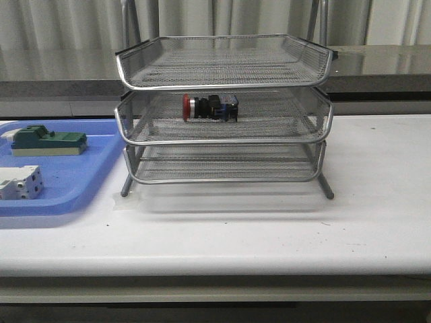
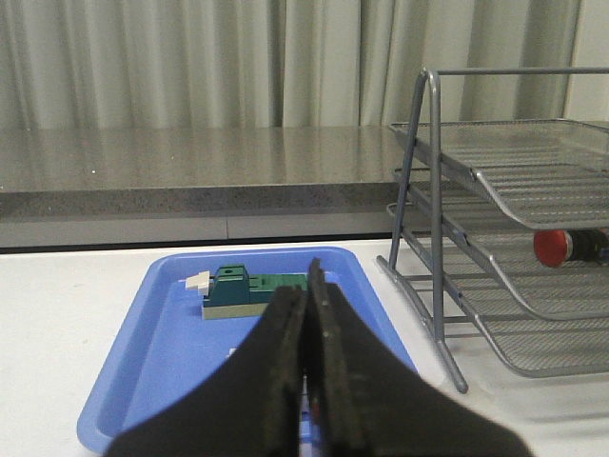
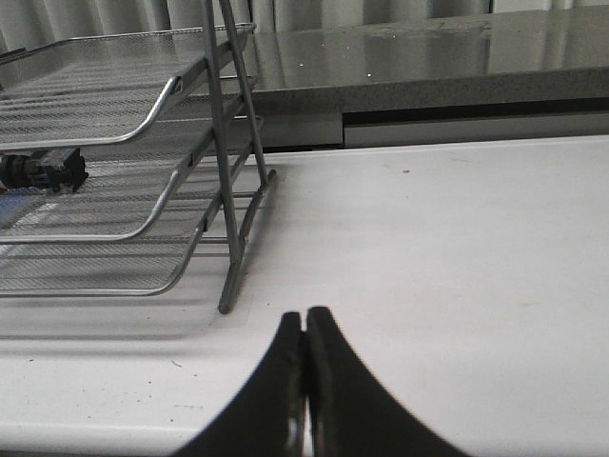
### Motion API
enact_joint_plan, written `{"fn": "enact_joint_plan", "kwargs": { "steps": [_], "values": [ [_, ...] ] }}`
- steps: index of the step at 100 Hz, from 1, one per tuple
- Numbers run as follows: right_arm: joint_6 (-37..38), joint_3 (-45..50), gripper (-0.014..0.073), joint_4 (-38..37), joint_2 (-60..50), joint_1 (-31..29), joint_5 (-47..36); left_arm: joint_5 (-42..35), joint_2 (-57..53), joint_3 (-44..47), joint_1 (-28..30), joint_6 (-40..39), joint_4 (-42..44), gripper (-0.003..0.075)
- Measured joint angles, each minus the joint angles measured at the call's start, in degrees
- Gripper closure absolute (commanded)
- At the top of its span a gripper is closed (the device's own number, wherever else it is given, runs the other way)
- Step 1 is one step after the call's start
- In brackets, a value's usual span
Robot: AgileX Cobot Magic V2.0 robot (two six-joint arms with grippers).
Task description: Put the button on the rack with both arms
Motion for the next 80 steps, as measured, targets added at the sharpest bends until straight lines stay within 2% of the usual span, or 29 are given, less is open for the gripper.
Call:
{"fn": "enact_joint_plan", "kwargs": {
  "steps": [80],
  "values": [
    [0.0,0.0,0.0654,0.0,0.0,0.0,0.0,-0.7,0.0,0.0,0.0,-0.1,0.0,0.0740]
  ]
}}
